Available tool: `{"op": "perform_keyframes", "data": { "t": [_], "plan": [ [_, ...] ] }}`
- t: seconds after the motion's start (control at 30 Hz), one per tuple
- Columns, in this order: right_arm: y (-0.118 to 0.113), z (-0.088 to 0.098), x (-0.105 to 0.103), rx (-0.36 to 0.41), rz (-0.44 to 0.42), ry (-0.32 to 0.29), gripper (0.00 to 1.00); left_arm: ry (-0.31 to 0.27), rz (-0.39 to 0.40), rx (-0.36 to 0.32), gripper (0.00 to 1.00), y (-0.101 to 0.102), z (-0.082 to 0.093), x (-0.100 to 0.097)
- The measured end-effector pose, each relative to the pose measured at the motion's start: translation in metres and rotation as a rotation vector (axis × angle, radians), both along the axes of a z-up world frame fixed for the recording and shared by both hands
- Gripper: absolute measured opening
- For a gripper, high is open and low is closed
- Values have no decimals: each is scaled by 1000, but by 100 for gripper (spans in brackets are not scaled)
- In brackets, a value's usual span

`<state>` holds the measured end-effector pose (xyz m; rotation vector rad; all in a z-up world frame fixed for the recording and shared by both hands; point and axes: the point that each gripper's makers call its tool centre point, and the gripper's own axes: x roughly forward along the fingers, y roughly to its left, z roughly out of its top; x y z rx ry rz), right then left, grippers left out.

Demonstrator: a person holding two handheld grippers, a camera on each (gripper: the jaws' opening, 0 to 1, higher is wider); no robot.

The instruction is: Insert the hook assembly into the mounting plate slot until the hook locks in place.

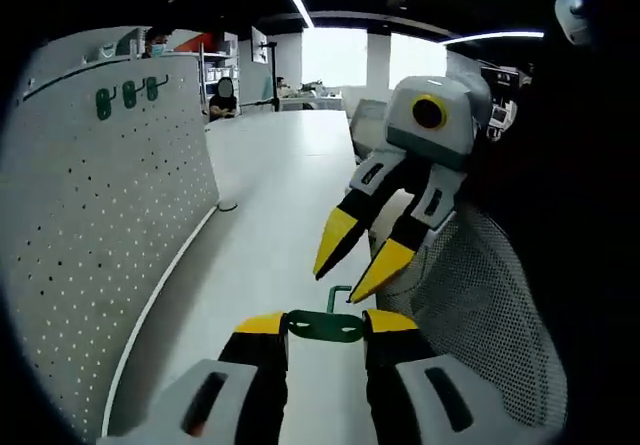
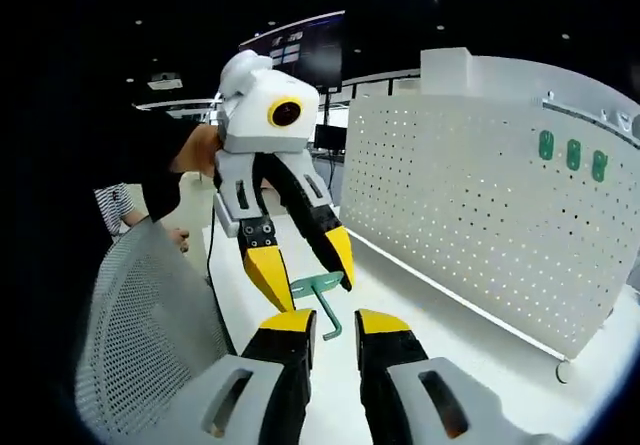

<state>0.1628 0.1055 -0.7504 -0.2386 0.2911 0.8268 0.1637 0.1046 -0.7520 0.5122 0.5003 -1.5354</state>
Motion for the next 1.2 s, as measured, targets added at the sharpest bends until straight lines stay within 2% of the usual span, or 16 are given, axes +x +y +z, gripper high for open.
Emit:
{"op": "perform_keyframes", "data": {
  "t": [0.27, 0.47, 0.6, 0.67, 0.7, 0.77, 1.0, 1.1, 1.17, 1.2],
  "plan": [
    [6, -10, -7, -30, 41, 35, 9, -13, -69, 47, 29, -4, -2, -14],
    [8, -13, -10, -55, 63, 33, 5, 12, -68, 48, 29, -7, -2, -15],
    [8, -12, -10, -42, 63, 37, 4, 26, -63, 50, 30, -7, -3, -16],
    [8, -9, -11, -32, 75, 34, 2, 30, -57, 40, 30, -7, -1, -15],
    [7, -9, -11, -30, 68, 37, 1, 41, -62, 11, 30, -8, 3, -16],
    [8, -9, -12, -35, 73, 39, 0, 27, -62, 24, 29, -6, 1, -15],
    [9, -7, -13, -5, 76, 50, 0, 20, -69, -14, 30, -5, 2, -18],
    [5, -6, -10, 20, 60, 66, 0, 19, -69, -12, 35, -2, 2, -19],
    [6, -1, -10, 95, 52, 101, 0, 18, -55, -23, 35, 0, 2, -17],
    [6, 3, -10, 115, 54, 100, 0, 21, -47, -35, 36, 1, 4, -15]
  ]
}}
